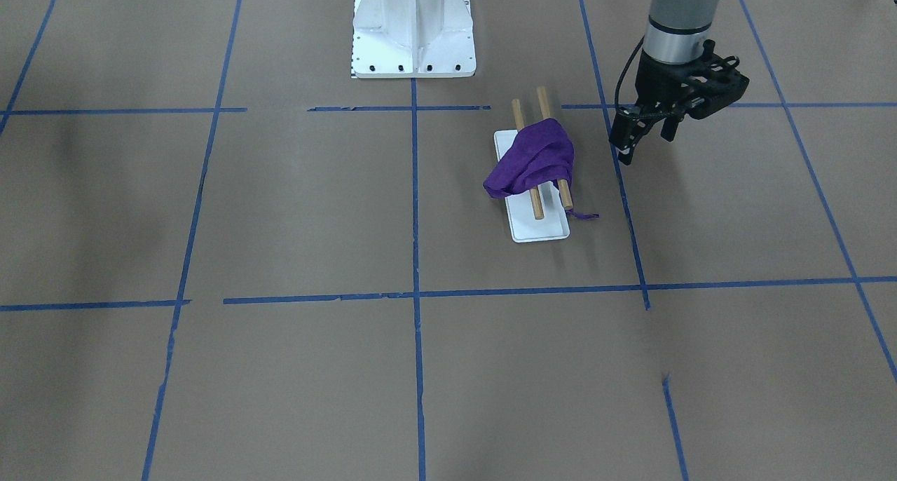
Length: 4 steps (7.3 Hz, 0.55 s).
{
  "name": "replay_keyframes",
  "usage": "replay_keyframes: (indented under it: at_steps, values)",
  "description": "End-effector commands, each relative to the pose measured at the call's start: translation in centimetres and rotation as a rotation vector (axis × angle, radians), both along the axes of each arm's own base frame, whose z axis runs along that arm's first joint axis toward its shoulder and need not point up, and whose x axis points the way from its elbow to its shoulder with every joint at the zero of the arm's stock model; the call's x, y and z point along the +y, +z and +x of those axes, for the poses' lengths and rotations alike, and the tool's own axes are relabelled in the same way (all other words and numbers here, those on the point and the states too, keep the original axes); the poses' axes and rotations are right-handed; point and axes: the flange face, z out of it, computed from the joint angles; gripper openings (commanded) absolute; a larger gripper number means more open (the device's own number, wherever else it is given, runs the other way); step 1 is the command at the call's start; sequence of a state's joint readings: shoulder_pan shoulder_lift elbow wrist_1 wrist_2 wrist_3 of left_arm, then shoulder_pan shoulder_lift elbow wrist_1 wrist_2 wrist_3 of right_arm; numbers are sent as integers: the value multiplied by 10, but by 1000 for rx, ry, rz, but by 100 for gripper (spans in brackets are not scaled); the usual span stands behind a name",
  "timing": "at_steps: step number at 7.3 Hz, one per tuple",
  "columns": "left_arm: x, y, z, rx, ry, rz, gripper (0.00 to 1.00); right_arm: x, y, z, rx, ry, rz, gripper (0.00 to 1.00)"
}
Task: Hang towel on rack
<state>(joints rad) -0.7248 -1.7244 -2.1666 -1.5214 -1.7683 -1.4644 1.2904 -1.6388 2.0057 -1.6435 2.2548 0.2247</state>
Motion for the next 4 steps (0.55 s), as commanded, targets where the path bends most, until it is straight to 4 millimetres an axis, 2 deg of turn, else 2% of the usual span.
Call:
replay_keyframes:
  at_steps: [1,3,4]
  values:
    - [-44,16,-62,-47,180,113,100,0,11,1,0,-4,-16,100]
    - [-79,55,-97,-127,345,195,100,-1,17,11,-2,21,-34,100]
    - [-98,74,-135,-85,445,224,100,-3,24,19,-25,34,-58,100]
